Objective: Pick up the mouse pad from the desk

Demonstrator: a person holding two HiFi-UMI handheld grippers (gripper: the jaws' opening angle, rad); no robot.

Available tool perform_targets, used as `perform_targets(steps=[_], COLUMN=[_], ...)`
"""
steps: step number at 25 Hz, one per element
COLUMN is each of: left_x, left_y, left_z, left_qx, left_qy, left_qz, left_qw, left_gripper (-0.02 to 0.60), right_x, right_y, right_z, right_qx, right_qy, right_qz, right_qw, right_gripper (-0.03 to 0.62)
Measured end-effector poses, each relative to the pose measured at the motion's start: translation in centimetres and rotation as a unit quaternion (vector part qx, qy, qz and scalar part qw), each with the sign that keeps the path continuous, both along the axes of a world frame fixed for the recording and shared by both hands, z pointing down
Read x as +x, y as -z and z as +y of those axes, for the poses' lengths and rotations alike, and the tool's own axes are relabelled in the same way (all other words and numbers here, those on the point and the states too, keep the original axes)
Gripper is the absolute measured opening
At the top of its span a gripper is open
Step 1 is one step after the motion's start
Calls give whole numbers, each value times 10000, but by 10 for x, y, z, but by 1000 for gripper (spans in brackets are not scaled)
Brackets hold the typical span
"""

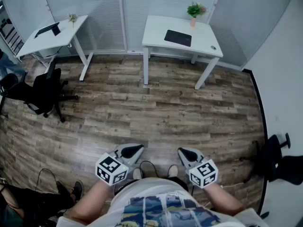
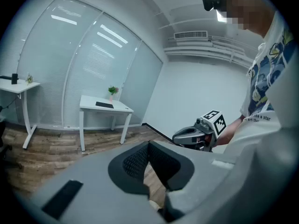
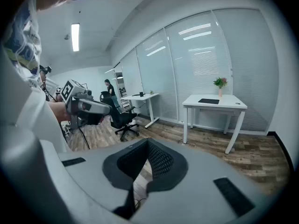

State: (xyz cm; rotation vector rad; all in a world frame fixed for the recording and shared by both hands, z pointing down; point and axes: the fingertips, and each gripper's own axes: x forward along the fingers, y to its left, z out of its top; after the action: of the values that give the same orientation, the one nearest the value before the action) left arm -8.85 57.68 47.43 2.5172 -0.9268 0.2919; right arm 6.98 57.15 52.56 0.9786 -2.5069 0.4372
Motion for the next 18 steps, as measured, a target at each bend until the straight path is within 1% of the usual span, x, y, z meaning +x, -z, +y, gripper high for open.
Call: perform_targets(steps=[4, 8, 11, 14, 16, 18], left_x=[-32, -53, -69, -78, -79, -77], left_y=[1, 1, -3, -6, -10, -13], left_z=[1, 4, 7, 11, 9, 5], left_qx=[20, 77, 45, -6, -29, -51], left_qy=[-3, -52, -86, -131, -191, -248], left_qz=[-38, -51, -29, -3, -18, -18], left_qw=[10000, 9999, 9999, 9999, 9998, 9997], left_gripper=[3, 3, 3, 3, 3, 3], right_x=[-30, -47, -61, -71, -74, -72], right_y=[6, 5, 4, 4, 7, 7], right_z=[3, 8, 13, 19, 18, 16], right_qx=[70, 67, 38, -36, 6, 52], right_qy=[-91, -192, -250, -317, -381, -428], right_qz=[19, 110, 149, 39, -46, -30], right_qw=[9999, 9997, 9996, 9995, 9993, 9991], right_gripper=[-2, -2, -2, -2, 0, 2])
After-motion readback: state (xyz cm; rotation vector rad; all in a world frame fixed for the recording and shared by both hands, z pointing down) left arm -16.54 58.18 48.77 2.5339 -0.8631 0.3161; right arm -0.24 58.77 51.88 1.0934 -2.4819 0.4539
